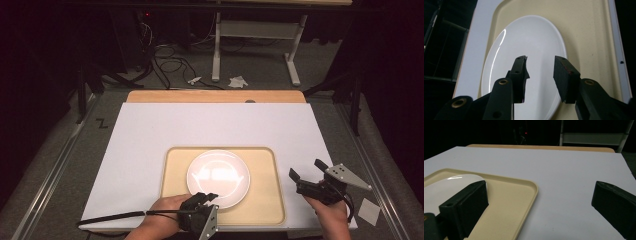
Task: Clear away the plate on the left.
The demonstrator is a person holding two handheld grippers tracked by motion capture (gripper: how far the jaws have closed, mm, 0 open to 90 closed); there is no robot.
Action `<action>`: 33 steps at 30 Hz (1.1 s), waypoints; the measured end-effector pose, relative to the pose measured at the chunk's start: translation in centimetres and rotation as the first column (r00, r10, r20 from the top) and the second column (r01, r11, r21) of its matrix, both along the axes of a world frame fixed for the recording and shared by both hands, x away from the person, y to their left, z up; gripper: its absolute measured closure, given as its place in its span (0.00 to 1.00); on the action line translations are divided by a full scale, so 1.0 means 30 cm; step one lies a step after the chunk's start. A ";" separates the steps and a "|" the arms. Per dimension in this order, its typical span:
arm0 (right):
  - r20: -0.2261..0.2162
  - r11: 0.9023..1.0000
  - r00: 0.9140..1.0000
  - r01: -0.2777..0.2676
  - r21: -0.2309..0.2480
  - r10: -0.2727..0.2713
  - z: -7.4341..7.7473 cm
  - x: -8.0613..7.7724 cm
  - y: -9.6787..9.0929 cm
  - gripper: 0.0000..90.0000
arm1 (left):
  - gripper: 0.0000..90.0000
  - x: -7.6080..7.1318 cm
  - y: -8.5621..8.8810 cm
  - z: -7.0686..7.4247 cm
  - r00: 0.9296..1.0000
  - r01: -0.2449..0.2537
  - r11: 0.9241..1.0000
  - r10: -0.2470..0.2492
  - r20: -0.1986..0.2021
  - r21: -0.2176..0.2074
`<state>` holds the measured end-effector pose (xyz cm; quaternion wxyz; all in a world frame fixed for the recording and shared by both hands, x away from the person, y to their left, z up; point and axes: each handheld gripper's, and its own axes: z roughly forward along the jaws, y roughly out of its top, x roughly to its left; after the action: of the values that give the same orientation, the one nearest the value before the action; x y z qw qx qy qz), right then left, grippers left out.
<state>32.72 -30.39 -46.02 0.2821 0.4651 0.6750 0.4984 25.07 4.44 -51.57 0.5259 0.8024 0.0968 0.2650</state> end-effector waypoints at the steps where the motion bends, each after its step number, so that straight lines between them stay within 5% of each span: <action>1: -0.001 1.000 1.000 -0.003 0.000 0.003 0.000 0.000 0.001 0.02 | 0.70 0.006 0.003 0.004 1.000 -0.011 1.000 0.011 -0.003 -0.012; 12: -0.001 1.000 1.000 -0.001 -0.001 0.001 0.000 0.000 0.001 0.02 | 0.63 0.044 0.018 0.014 0.996 -0.083 0.995 0.081 -0.036 -0.054; 19: -0.001 1.000 1.000 -0.003 0.002 0.003 -0.001 0.000 0.001 0.02 | 0.56 0.095 0.061 0.049 0.979 -0.181 0.963 0.157 -0.129 -0.198; 24: 0.001 1.000 1.000 -0.007 0.000 0.007 -0.002 0.002 0.002 0.02 | 0.49 0.143 0.134 0.082 0.953 -0.282 0.913 0.231 -0.196 -0.296; 25: -0.002 1.000 1.000 -0.004 0.002 0.004 -0.003 0.001 0.002 0.02 | 0.46 0.163 0.173 0.098 0.940 -0.323 0.885 0.259 -0.222 -0.335; 26: -0.002 1.000 1.000 -0.004 0.002 0.004 -0.003 0.001 0.002 0.02 | 0.43 0.163 0.173 0.098 0.940 -0.323 0.885 0.259 -0.222 -0.335; 27: -0.004 1.000 1.000 -0.005 0.002 0.005 -0.003 0.002 0.002 0.02 | 0.40 0.182 0.214 0.113 0.923 -0.369 0.851 0.290 -0.252 -0.375; 28: -0.004 1.000 1.000 -0.005 0.002 0.005 -0.003 0.002 0.002 0.02 | 0.38 0.182 0.214 0.113 0.923 -0.369 0.851 0.290 -0.252 -0.375; 29: -0.005 1.000 1.000 -0.005 0.003 0.005 -0.003 0.002 0.002 0.02 | 0.34 0.199 0.262 0.123 0.908 -0.409 0.822 0.324 -0.266 -0.396; 30: -0.005 1.000 1.000 -0.005 0.003 0.005 -0.003 0.002 0.002 0.02 | 0.31 0.199 0.262 0.123 0.908 -0.409 0.822 0.324 -0.266 -0.396; 31: -0.005 1.000 1.000 -0.005 0.005 0.005 -0.003 0.002 0.001 0.02 | 0.31 0.206 0.285 0.126 0.896 -0.438 0.796 0.347 -0.277 -0.418; 32: -0.004 1.000 1.000 -0.005 0.005 0.005 -0.004 0.002 0.001 0.02 | 0.28 0.215 0.314 0.127 0.884 -0.464 0.779 0.377 -0.277 -0.422; 33: -0.004 1.000 1.000 -0.004 0.007 0.004 -0.004 0.002 0.000 0.01 | 0.24 0.223 0.348 0.127 0.874 -0.484 0.775 0.402 -0.274 -0.406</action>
<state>32.78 -30.40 -46.14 0.2782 0.4654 0.6749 0.5004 31.78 14.87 -47.76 0.6137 0.6273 0.3888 0.2805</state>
